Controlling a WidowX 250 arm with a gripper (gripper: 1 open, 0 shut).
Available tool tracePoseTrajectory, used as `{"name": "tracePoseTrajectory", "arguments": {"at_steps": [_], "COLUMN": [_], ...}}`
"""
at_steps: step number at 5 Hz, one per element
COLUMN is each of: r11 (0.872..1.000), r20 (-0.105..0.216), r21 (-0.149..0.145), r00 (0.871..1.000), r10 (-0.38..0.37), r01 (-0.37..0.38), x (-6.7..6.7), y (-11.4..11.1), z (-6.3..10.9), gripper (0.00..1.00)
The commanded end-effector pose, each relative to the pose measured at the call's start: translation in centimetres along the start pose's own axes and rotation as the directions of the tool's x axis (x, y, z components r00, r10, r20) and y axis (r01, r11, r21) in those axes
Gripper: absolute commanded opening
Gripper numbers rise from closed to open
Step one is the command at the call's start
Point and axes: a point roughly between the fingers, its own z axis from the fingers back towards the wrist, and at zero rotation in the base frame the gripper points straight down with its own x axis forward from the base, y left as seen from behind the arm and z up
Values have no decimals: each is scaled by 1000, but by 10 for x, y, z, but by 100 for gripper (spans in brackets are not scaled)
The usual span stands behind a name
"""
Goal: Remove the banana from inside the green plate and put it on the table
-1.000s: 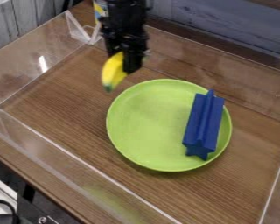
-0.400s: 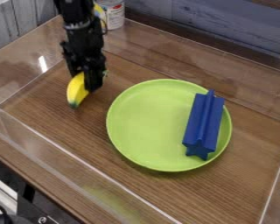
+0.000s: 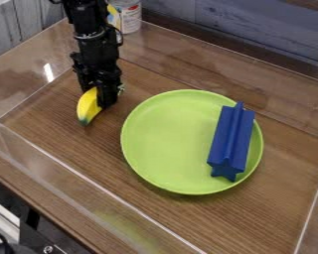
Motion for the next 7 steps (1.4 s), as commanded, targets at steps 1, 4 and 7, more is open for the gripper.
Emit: {"name": "tracePoseTrajectory", "arguments": {"at_steps": [1, 4, 7], "r11": [1000, 1000, 1000], "r20": [26, 25, 21], "r21": [14, 0, -13], "r00": [1000, 1000, 1000], "r10": [0, 10, 20], "r01": [0, -10, -20], "x": [7, 10, 12], "y": [2, -1, -5], "z": [5, -1, -3], "gripper": [0, 0, 100]}}
